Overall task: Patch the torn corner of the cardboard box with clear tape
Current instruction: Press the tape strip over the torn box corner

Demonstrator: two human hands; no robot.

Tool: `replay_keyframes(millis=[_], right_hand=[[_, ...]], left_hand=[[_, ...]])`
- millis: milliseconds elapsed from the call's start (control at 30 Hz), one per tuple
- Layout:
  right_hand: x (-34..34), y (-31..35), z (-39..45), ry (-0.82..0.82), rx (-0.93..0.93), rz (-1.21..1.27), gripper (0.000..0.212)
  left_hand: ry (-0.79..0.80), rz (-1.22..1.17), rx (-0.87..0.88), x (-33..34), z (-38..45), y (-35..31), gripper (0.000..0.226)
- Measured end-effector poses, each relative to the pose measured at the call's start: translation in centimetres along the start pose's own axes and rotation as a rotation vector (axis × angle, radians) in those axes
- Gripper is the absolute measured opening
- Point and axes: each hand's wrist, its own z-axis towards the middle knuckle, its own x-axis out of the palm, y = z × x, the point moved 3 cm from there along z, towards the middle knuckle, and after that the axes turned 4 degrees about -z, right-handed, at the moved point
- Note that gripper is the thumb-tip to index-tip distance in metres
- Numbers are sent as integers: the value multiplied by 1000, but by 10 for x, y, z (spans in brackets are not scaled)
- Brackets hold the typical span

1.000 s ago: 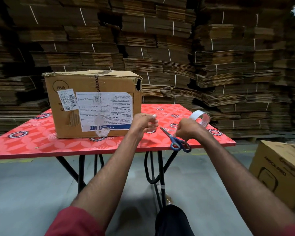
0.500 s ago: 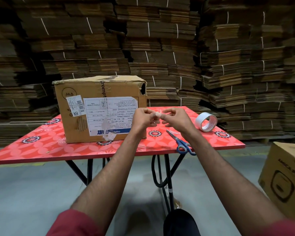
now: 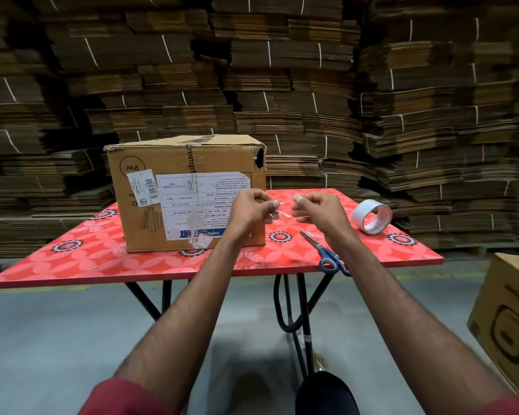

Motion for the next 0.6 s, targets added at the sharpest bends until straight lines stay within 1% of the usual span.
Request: replay_keyframes(millis=[67, 133, 200, 300, 400, 500, 600], right_hand=[[5, 5, -2, 21, -27, 15, 33], [10, 8, -3, 35, -48, 0, 37], [12, 9, -2, 19, -52, -4, 28], [12, 8, 1, -2, -38, 57, 14], [13, 12, 0, -15, -75, 78, 11], [15, 18, 0, -55, -121, 70, 11], [18, 26, 3, -100, -185, 40, 10]], left_hand=[[6, 22, 11, -1, 0, -2, 12], [14, 30, 22, -2, -1, -6, 13], [29, 27, 30, -3, -3, -9, 14], [49, 26, 37, -7, -6, -13, 14], [37, 37, 56, -12, -8, -18, 14], [-14, -26, 59, -16, -9, -21, 17], [-35, -73, 61, -19, -9, -25, 13]])
